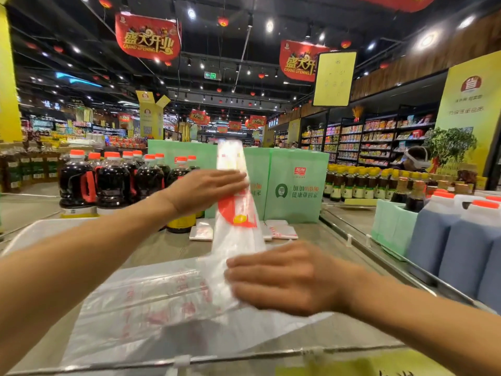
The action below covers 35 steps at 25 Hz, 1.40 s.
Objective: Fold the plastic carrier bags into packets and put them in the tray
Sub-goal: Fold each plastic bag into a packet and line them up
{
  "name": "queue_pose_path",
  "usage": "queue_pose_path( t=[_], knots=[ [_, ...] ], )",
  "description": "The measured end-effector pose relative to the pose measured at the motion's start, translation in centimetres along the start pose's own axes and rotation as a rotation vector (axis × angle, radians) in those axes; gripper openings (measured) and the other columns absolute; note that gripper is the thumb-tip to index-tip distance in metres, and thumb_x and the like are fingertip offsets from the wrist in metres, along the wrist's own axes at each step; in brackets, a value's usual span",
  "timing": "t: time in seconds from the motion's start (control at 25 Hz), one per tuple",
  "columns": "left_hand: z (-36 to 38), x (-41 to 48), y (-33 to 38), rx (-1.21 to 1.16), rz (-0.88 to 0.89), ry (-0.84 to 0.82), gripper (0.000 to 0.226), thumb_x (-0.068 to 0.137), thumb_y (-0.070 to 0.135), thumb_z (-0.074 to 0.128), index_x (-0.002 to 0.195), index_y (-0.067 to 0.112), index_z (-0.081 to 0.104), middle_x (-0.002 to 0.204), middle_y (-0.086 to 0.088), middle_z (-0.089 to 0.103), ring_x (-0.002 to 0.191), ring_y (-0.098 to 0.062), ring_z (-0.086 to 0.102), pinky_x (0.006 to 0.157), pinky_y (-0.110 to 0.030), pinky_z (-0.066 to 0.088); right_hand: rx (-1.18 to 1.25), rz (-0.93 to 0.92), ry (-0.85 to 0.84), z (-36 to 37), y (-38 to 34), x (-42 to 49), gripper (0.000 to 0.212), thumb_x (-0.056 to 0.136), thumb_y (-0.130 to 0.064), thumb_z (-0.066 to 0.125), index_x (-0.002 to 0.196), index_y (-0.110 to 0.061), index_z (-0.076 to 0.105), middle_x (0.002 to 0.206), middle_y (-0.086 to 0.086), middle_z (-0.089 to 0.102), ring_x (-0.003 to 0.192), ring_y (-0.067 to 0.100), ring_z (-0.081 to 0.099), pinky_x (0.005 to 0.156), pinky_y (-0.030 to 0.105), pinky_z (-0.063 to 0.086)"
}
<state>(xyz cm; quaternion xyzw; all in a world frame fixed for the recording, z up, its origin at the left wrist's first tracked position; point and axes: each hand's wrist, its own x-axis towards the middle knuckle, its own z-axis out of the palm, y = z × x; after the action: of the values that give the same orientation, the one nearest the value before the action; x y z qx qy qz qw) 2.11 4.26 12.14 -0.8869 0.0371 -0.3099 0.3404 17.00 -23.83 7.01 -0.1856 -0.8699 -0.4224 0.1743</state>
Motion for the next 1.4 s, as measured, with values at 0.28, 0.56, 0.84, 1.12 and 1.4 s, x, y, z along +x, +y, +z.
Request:
queue_pose_path(
  t=[0.28, 0.56, 0.84, 1.12, 1.4],
  knots=[
    [9.4, -3.4, 5.4, -0.209, -0.104, -0.426, 0.06, 0.102, 0.038, 0.053, 0.157, 0.036, 0.031, 0.16, 0.002, 0.04, 0.148, -0.018, 0.037, 0.121, -0.043, 0.035, 0.138, -0.017, -0.445, 5.9, -1.8, -2.4, 0.024, 0.107, -0.011, 0.037, 0.116, -0.01, 0.059, 0.102, 0.01, 0.065, 0.1, 0.028, 0.065, 0.066, 0.04, 0.056],
    [10.1, -6.5, 7.6, -0.586, -0.31, -0.578, 0.046, 0.107, 0.034, 0.04, 0.152, 0.041, 0.043, 0.162, 0.016, 0.034, 0.147, -0.003, 0.031, 0.123, -0.023, 0.018, 0.351, 0.244, -0.579, 8.1, -2.6, -3.2, 0.01, 0.101, -0.024, 0.05, 0.1, -0.019, 0.058, 0.088, -0.001, 0.059, 0.073, 0.022, 0.053, 0.056, 0.039, 0.044],
    [10.3, -7.6, 9.8, -0.704, -0.352, -0.772, 0.056, 0.107, 0.055, 0.028, 0.161, 0.042, 0.016, 0.17, 0.013, 0.007, 0.155, -0.003, 0.0, 0.125, -0.026, -0.003, 0.643, 0.561, -0.517, 8.2, -2.6, -4.6, 0.027, 0.099, -0.042, 0.063, 0.119, -0.025, 0.07, 0.133, -0.01, 0.067, 0.109, 0.014, 0.069, 0.086, 0.037, 0.056],
    [2.4, -8.8, 10.2, -0.792, -0.572, -0.686, 0.048, 0.103, 0.043, 0.05, 0.149, 0.034, 0.049, 0.162, 0.011, 0.034, 0.146, -0.008, 0.032, 0.119, -0.03, 0.023, 0.956, 0.945, -0.649, 5.6, -3.0, -4.6, 0.046, 0.091, -0.048, 0.073, 0.135, -0.037, 0.063, 0.15, -0.029, 0.047, 0.138, -0.017, 0.035, 0.115, 0.013, 0.027],
    [-4.3, -11.4, 14.9, -0.914, -0.575, -0.577, 0.022, 0.096, 0.04, 0.064, 0.118, 0.037, 0.067, 0.122, 0.021, 0.055, 0.114, 0.004, 0.053, 0.105, -0.027, 0.042, 0.815, 1.08, -0.624, 5.3, -3.3, -4.8, 0.043, 0.091, -0.052, 0.07, 0.132, -0.04, 0.064, 0.149, -0.022, 0.051, 0.137, -0.007, 0.043, 0.118, 0.028, 0.033]
  ],
)
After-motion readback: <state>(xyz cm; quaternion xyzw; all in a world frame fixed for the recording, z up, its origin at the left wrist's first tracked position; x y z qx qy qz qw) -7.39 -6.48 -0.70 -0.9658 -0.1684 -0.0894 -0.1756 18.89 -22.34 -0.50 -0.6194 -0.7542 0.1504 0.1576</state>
